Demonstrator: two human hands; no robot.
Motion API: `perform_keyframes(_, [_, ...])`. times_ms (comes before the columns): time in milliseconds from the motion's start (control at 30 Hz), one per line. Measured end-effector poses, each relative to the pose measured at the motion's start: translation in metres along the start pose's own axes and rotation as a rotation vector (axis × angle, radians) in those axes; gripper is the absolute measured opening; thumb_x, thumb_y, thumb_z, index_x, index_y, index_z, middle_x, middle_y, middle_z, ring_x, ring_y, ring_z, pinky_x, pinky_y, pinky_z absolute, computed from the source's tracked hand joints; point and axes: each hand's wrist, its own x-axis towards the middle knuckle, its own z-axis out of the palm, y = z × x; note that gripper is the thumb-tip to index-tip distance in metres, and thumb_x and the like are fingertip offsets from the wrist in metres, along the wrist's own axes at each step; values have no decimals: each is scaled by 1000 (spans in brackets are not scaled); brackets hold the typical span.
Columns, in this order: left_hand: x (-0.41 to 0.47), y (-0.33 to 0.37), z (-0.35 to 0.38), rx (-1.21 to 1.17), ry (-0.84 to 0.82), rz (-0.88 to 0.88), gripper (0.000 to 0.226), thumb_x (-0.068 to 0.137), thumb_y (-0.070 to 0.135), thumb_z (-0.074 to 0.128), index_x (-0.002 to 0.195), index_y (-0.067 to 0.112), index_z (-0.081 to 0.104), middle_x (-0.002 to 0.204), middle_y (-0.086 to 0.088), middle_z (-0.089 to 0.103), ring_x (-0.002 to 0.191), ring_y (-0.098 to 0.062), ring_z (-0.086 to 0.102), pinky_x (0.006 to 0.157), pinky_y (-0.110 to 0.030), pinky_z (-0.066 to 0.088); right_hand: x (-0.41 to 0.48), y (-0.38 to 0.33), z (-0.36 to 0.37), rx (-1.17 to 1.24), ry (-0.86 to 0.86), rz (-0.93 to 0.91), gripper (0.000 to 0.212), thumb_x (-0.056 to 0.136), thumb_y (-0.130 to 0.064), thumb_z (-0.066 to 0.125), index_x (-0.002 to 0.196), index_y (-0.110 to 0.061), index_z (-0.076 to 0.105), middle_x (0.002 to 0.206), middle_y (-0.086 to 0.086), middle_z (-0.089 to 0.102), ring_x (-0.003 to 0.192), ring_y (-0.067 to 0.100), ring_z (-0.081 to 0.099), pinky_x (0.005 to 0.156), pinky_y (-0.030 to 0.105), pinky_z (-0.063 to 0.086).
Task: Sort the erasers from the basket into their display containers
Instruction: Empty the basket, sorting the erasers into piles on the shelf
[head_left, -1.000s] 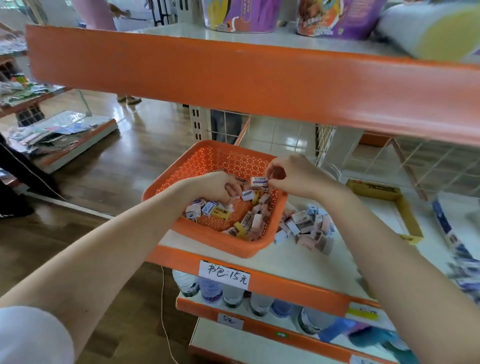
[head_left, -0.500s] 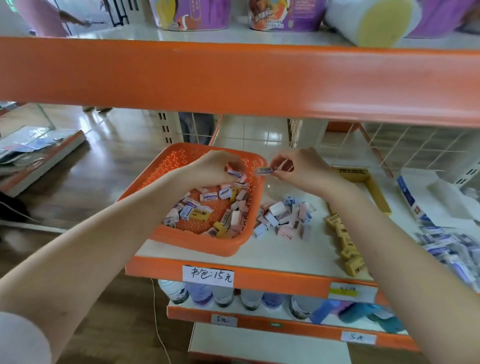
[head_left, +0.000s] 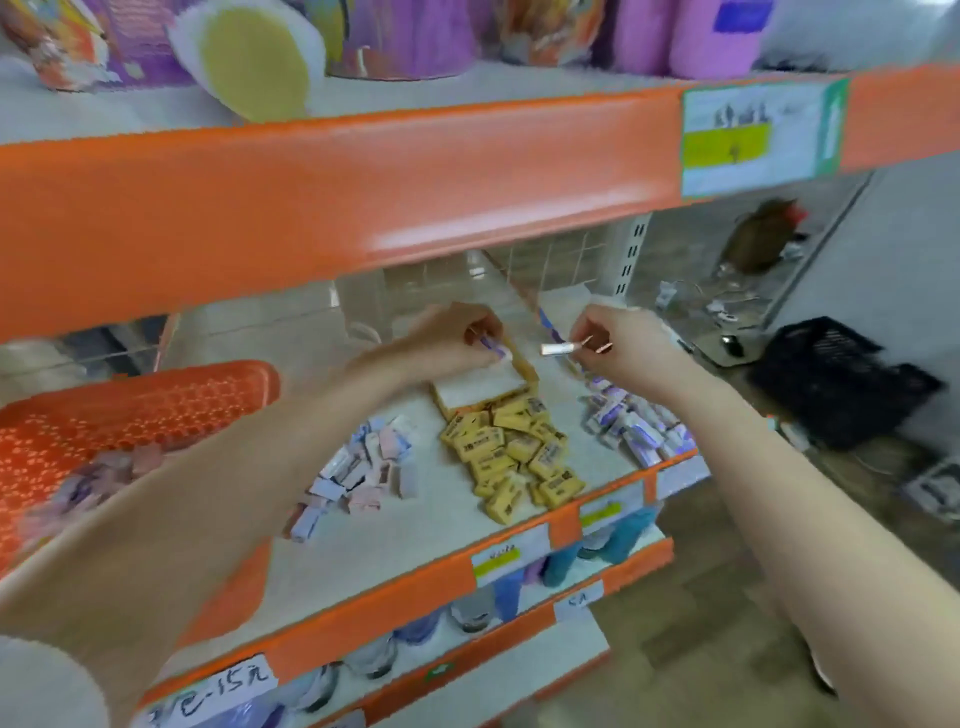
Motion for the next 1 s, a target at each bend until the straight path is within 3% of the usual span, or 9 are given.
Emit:
perform_keyframes(67, [19, 20, 18, -18, -24, 65, 16, 81, 21, 72, 92, 24, 62, 85, 6, 62, 81, -13, 56, 64, -18, 39, -13, 26, -14, 17, 18, 83, 6, 84, -6, 65, 88, -10, 62, 82, 0, 63, 76, 16, 62, 65, 16, 45])
perform_keyframes(133, [33, 37, 36, -67, -82, 125, 14, 81, 18, 72, 89, 22, 61, 92, 1, 66, 83, -16, 61, 70, -21, 43, -26, 52, -23, 18, 37, 167, 11, 84, -7, 65, 86, -16, 59, 85, -2, 64, 78, 13, 64, 62, 12, 44])
perform_keyframes(233, [48, 57, 61, -106, -143, 157, 16, 81, 15, 70, 95, 18, 63, 104, -2, 65, 95, -19, 63, 84, -26, 48, -42, 82, -27, 8, 41, 262, 13, 84, -8, 66, 85, -18, 59, 90, -5, 64, 83, 15, 66, 72, 23, 49])
perform_keyframes(367, [63, 73, 88, -73, -155, 210, 15, 81, 16, 72, 91, 21, 62, 83, 13, 58, 77, -12, 58, 59, -7, 39, -55, 102, -19, -44, 31, 293, 8, 85, -9, 65, 89, -14, 62, 96, -3, 68, 82, 13, 65, 71, 17, 45])
perform_keyframes(467, [68, 75, 101, -40, -150, 230, 12, 83, 15, 70, 94, 17, 66, 75, 18, 52, 67, -1, 50, 56, -2, 35, -58, 106, -11, -36, 50, 284, 7, 86, -6, 62, 93, -8, 64, 92, 0, 69, 83, 10, 64, 69, 8, 40])
perform_keyframes(600, [71, 69, 108, 41, -151, 220, 9, 86, 17, 66, 94, 17, 70, 90, 4, 63, 80, -11, 58, 62, -12, 39, -54, 108, -7, -1, 124, 284, 12, 84, -3, 63, 95, -8, 65, 91, 4, 69, 83, 9, 62, 70, 10, 40])
perform_keyframes(733, [69, 65, 107, 158, -195, 252, 21, 89, 20, 63, 107, 15, 70, 105, -4, 66, 90, -14, 61, 78, -22, 43, -43, 105, -5, -1, 138, 256, 16, 86, -2, 57, 96, -8, 67, 94, 5, 69, 90, 17, 64, 80, 26, 49])
perform_keyframes(900, [59, 55, 88, 141, -183, 229, 30, 89, 15, 60, 119, 15, 64, 113, -2, 66, 92, -13, 62, 81, -24, 46, -27, 99, -2, -28, 120, 255, 22, 88, -1, 55, 106, -8, 66, 109, 4, 67, 102, 21, 60, 87, 28, 44])
perform_keyframes(1000, [47, 43, 65, 113, -162, 193, 31, 91, 12, 56, 120, 19, 63, 115, 3, 63, 90, -9, 59, 78, -22, 44, -15, 89, 0, 17, 138, 237, 23, 89, -1, 54, 107, -9, 66, 110, 2, 67, 100, 18, 61, 83, 19, 41])
